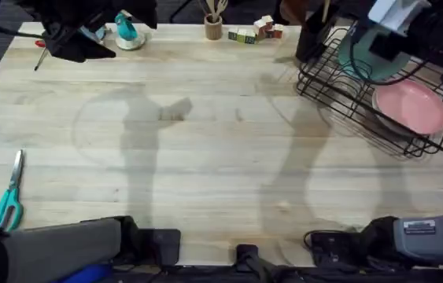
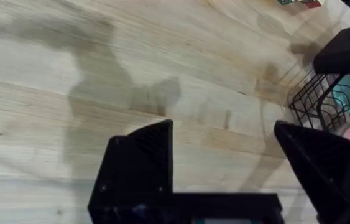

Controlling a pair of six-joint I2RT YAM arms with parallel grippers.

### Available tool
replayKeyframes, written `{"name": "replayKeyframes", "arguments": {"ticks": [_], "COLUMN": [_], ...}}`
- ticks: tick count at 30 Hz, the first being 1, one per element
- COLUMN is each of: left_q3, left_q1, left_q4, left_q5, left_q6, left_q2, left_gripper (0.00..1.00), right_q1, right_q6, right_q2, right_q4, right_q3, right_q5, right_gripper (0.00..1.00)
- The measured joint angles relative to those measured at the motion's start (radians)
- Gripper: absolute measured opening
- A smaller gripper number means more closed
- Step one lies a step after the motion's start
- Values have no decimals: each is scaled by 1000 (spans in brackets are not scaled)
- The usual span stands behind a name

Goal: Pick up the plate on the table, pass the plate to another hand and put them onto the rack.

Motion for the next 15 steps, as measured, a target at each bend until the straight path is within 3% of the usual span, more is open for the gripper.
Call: {"name": "replayKeyframes", "arguments": {"ticks": [1, 3, 15], "left_q3": [0, 0, 0], "left_q1": [0, 0, 0], "left_q4": [0, 0, 1], "left_q5": [0, 0, 0], "left_q6": [0, 0, 0], "left_q2": [0, 0, 0], "left_gripper": [993, 993, 994], "right_q1": [4, 10, 12], "right_q6": [0, 1, 266], "right_q2": [0, -1, -170], "right_q4": [0, 0, -45], "right_q3": [0, 0, 0], "right_q5": [0, 0, 34], "right_gripper": [924, 989, 995]}}
